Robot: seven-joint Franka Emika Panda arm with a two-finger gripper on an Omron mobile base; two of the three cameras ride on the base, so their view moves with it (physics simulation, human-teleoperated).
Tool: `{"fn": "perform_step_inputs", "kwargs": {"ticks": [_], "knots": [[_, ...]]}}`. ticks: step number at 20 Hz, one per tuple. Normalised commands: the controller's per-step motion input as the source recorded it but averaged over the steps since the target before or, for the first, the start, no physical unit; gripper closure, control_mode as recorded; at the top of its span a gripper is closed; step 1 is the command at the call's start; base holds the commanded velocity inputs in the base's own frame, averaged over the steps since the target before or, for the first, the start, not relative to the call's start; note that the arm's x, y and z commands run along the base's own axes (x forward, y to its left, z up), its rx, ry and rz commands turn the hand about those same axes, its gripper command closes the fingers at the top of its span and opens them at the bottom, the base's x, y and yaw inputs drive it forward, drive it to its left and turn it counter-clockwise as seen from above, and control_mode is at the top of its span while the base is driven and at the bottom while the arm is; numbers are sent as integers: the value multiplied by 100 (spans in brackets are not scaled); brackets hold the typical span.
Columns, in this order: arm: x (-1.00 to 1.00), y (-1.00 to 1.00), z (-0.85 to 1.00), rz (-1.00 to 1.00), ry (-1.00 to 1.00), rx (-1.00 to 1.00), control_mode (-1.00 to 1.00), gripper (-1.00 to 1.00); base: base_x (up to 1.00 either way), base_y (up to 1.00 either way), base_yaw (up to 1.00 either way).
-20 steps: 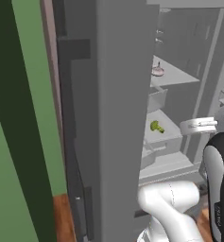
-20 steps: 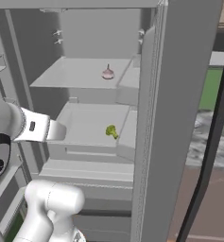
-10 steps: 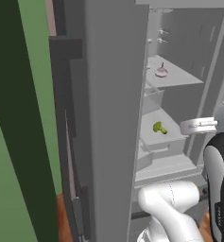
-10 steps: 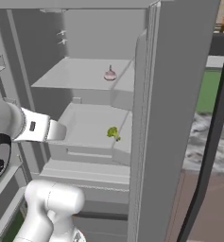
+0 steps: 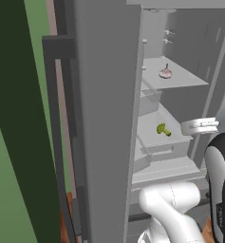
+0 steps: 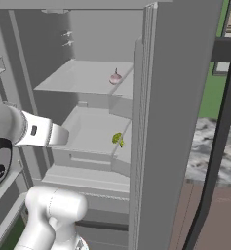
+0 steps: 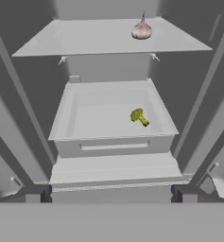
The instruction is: Retrieve the bottle and the shaker from the cabinet and place them next to the mixing bowl on the counter. Then add garlic from the fridge to the mixing bowl.
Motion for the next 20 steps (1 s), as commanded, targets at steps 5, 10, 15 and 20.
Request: {"fn": "perform_step_inputs", "kwargs": {"ticks": [5, 10, 15, 20], "knots": [[0, 0, 0, 0, 0, 0, 100, -100, 0, 0, 0], [0, 0, 0, 0, 0, 0, 100, -100, 0, 0, 0], [0, 0, 0, 0, 0, 0, 100, -100, 0, 0, 0], [0, 2, 0, 0, 0, 0, -100, -100, 0, 0, 0]]}}
